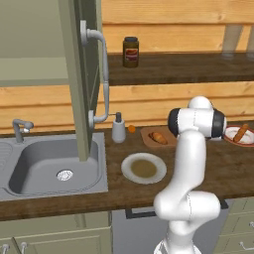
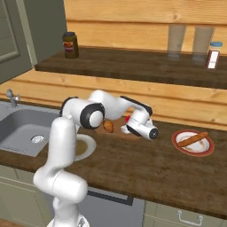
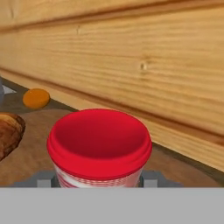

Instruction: From the different types of pastries on the counter, select a croissant and place it on the cutting board. Then retrieve a jar of jam from the cabinet and place it alongside the croissant on the cutting board.

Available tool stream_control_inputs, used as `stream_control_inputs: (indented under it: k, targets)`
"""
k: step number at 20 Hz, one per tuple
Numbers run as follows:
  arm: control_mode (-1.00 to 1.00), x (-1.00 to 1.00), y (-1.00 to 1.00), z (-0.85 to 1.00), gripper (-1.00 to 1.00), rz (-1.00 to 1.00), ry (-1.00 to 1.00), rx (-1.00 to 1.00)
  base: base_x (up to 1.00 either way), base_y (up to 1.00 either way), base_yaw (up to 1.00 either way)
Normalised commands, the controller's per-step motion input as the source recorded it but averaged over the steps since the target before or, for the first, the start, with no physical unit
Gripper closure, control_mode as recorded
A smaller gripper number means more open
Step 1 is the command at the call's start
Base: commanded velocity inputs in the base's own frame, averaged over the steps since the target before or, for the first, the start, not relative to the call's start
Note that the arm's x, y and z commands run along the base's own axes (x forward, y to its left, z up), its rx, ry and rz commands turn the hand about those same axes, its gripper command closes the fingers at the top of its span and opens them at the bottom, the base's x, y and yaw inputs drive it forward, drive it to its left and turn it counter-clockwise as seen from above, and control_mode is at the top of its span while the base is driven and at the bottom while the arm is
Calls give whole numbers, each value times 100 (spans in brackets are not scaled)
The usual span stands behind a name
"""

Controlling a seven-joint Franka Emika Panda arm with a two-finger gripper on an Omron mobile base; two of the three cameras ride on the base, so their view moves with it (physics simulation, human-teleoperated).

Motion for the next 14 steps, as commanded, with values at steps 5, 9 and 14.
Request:
stream_control_inputs:
  k: [5, 9, 14]
  targets:
    - [-100, 13, 8, -10, 100, 0, 0, 0, 0, 0, 0]
    - [-100, 4, 3, -3, -100, 0, 0, 0, 0, 0, 0]
    - [-100, 0, 0, 0, -100, 0, 0, 0, 0, 0, 0]
